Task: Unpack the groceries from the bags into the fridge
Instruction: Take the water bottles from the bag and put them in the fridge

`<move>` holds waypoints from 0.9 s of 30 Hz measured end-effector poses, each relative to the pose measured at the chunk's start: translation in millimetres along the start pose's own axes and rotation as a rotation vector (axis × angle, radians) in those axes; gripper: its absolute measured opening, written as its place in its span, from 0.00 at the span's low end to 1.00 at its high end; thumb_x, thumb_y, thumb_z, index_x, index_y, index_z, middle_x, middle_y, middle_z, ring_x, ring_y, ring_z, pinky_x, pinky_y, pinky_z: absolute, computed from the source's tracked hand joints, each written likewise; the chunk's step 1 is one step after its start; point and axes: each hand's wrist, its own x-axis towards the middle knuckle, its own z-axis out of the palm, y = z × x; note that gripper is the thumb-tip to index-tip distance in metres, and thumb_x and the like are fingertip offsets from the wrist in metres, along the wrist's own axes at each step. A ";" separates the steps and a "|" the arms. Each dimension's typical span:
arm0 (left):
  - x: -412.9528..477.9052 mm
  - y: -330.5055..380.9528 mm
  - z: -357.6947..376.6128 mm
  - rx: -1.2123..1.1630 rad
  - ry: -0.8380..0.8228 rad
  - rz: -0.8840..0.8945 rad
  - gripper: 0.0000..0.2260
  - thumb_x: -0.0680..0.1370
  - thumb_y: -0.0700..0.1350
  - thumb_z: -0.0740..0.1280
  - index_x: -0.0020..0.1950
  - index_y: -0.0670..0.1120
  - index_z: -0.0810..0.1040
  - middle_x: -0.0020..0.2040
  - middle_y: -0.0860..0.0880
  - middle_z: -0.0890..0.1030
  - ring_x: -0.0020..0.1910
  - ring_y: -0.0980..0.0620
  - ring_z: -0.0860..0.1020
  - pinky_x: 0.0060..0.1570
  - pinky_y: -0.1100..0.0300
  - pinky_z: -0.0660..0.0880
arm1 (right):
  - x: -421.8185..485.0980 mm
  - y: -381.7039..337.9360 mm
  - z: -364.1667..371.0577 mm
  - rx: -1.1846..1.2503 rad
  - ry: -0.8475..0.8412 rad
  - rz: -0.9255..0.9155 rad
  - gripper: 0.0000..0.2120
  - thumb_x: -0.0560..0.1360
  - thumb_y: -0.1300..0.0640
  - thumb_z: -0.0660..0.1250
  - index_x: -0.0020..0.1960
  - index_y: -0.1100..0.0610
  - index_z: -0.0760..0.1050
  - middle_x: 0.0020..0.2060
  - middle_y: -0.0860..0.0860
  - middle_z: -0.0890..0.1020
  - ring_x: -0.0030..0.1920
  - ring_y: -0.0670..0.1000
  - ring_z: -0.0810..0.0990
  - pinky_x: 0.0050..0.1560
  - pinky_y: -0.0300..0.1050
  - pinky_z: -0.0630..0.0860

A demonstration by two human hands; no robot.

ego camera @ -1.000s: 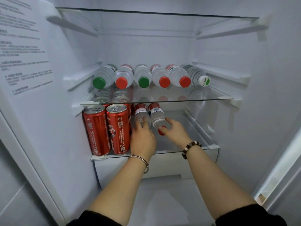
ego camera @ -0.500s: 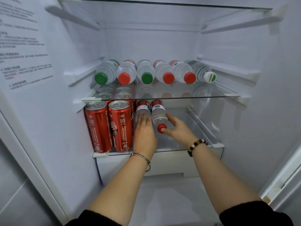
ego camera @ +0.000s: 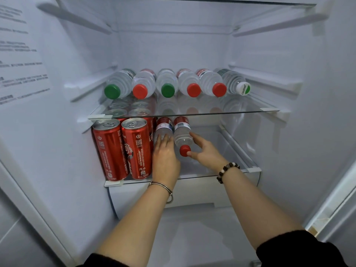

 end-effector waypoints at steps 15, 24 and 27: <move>-7.3 6.6 -6.4 0.043 0.016 0.236 0.17 0.71 0.36 0.66 0.61 0.39 0.77 0.62 0.40 0.77 0.67 0.39 0.70 0.66 0.44 0.65 | -32.7 -6.1 7.0 -0.014 0.146 0.072 0.34 0.76 0.53 0.66 0.76 0.53 0.52 0.73 0.53 0.63 0.71 0.52 0.64 0.66 0.45 0.65; -18.1 34.7 -32.1 -0.059 0.109 0.512 0.23 0.72 0.37 0.62 0.68 0.41 0.70 0.73 0.38 0.62 0.74 0.41 0.59 0.70 0.41 0.61 | -98.3 -26.6 -14.8 -0.203 0.604 -0.121 0.26 0.76 0.57 0.63 0.72 0.57 0.63 0.69 0.52 0.69 0.70 0.50 0.65 0.69 0.49 0.65; -23.3 60.9 -40.3 -0.113 0.122 0.539 0.24 0.75 0.43 0.59 0.71 0.42 0.64 0.75 0.38 0.58 0.75 0.41 0.56 0.70 0.40 0.60 | -126.4 -43.8 -26.2 -0.418 0.752 -0.174 0.24 0.75 0.57 0.64 0.70 0.61 0.64 0.67 0.55 0.70 0.68 0.53 0.65 0.70 0.49 0.63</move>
